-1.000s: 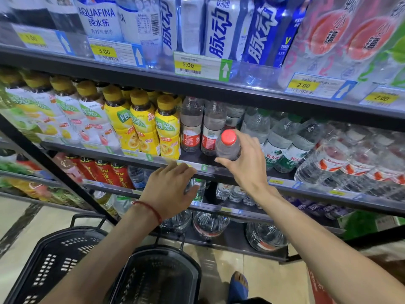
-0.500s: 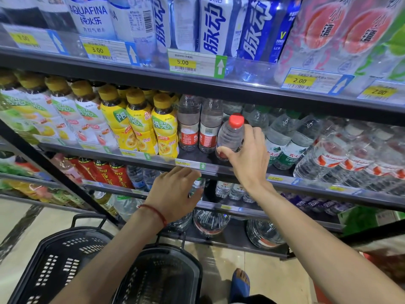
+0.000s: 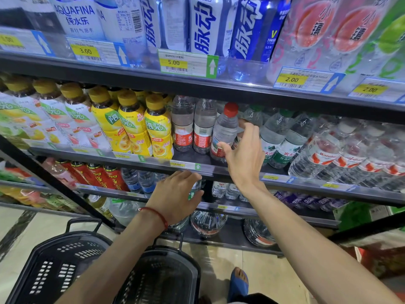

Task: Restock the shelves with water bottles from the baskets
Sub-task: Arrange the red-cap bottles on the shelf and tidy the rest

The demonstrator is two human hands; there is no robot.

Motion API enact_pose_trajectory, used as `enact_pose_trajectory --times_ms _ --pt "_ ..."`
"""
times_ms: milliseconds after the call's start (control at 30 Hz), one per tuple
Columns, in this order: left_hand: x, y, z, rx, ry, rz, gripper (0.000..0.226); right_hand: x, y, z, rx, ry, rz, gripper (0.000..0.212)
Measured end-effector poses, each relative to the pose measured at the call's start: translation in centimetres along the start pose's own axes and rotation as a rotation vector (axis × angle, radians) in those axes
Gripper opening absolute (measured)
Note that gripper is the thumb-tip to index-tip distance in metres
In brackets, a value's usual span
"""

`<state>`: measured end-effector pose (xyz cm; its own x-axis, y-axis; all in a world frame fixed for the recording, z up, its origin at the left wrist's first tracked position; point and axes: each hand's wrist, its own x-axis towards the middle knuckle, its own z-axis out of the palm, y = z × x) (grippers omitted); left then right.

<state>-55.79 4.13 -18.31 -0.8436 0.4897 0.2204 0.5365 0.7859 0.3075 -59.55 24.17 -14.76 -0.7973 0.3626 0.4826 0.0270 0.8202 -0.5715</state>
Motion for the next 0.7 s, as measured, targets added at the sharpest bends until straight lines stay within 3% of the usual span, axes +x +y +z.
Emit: enact_pose_trajectory --times_ms 367,700 --pt "-0.1 0.0 -0.1 -0.066 -0.039 -0.022 0.039 -0.6 0.4 1.0 -0.006 0.038 -0.024 0.041" --pt "-0.8 0.2 0.4 -0.107 -0.109 -0.042 0.048 -0.9 1.2 0.9 -0.082 -0.044 -0.119 0.042"
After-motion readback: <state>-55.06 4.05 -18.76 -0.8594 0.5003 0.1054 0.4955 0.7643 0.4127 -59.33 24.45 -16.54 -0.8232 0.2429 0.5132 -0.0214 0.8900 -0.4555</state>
